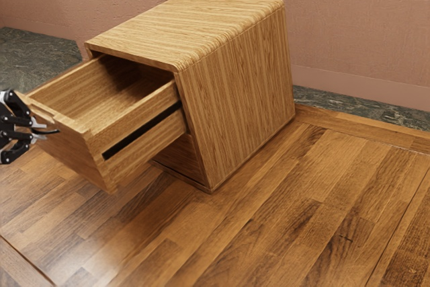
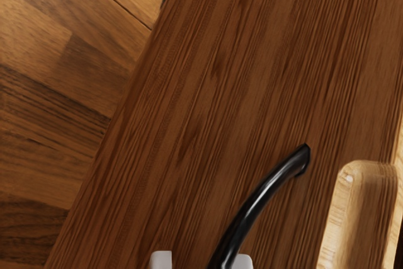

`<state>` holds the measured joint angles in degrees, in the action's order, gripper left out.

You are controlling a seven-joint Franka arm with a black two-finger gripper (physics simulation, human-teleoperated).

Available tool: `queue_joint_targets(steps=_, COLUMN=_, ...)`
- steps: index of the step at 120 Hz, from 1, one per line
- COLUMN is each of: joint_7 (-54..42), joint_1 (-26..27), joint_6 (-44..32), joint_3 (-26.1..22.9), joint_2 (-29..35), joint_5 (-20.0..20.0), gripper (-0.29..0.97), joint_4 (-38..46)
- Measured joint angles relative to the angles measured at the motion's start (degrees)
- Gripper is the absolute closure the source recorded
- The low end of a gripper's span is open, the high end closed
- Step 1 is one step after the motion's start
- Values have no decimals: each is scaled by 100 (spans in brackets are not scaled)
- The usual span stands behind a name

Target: Pull the drawer handle with one arm to open the drawer

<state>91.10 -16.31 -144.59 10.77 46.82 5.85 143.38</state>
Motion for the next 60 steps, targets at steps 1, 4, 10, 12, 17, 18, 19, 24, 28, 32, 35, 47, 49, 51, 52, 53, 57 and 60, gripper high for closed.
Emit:
queue_joint_targets(steps=1, joint_7=0, joint_1=-4, joint_6=1, joint_3=-1, joint_2=8, joint_5=0, gripper=77, joint_4=5)
queue_joint_targets(steps=4, joint_7=-1, joint_1=-14, joint_6=3, joint_3=-17, joint_2=37, joint_5=-1, gripper=77, joint_4=24)
queue_joint_targets(steps=10, joint_7=-2, joint_1=-39, joint_6=3, joint_3=-52, joint_2=85, joint_5=0, gripper=79, joint_4=54)
queue_joint_targets(steps=12, joint_7=-2, joint_1=-50, joint_6=4, joint_3=-62, joint_2=99, joint_5=-1, gripper=78, joint_4=61)
queue_joint_targets(steps=17, joint_7=-3, joint_1=-68, joint_6=9, joint_3=-80, joint_2=133, joint_5=-3, gripper=78, joint_4=87)
queue_joint_targets(steps=18, joint_7=-3, joint_1=-71, joint_6=10, joint_3=-87, joint_2=143, joint_5=-4, gripper=78, joint_4=94)
queue_joint_targets(steps=19, joint_7=-3, joint_1=-73, joint_6=11, joint_3=-93, joint_2=152, joint_5=-4, gripper=78, joint_4=99)
queue_joint_targets(steps=24, joint_7=-3, joint_1=-86, joint_6=17, joint_3=-111, joint_2=190, joint_5=-6, gripper=77, joint_4=126)
queue_joint_targets(steps=28, joint_7=-4, joint_1=-101, joint_6=22, joint_3=-125, joint_2=216, joint_5=-8, gripper=77, joint_4=141)
queue_joint_targets(steps=32, joint_7=-5, joint_1=-110, joint_6=25, joint_3=-139, joint_2=231, joint_5=-9, gripper=77, joint_4=149)
queue_joint_targets(steps=35, joint_7=-15, joint_1=-116, joint_6=22, joint_3=-148, joint_2=238, joint_5=-10, gripper=74, joint_4=151)
queue_joint_targets(steps=47, joint_7=-52, joint_1=-126, joint_6=0, joint_3=-326, joint_2=365, joint_5=-28, gripper=51, joint_4=150)
queue_joint_targets(steps=49, joint_7=-58, joint_1=-126, joint_6=0, joint_3=-356, joint_2=408, joint_5=-30, gripper=47, joint_4=150)
queue_joint_targets(steps=51, joint_7=-64, joint_1=-126, joint_6=2, joint_3=-397, joint_2=466, joint_5=-31, gripper=43, joint_4=151)
queue_joint_targets(steps=52, joint_7=-66, joint_1=-126, joint_6=5, joint_3=-417, joint_2=492, joint_5=-32, gripper=41, joint_4=152)
queue_joint_targets(steps=53, joint_7=-69, joint_1=-126, joint_6=9, joint_3=-438, joint_2=518, joint_5=-32, gripper=40, joint_4=152)
queue_joint_targets(steps=57, joint_7=-82, joint_1=-127, joint_6=48, joint_3=-515, joint_2=616, joint_5=-34, gripper=34, joint_4=151)
queue_joint_targets(steps=60, joint_7=-92, joint_1=-127, joint_6=124, joint_3=-596, joint_2=701, joint_5=-35, gripper=30, joint_4=143)
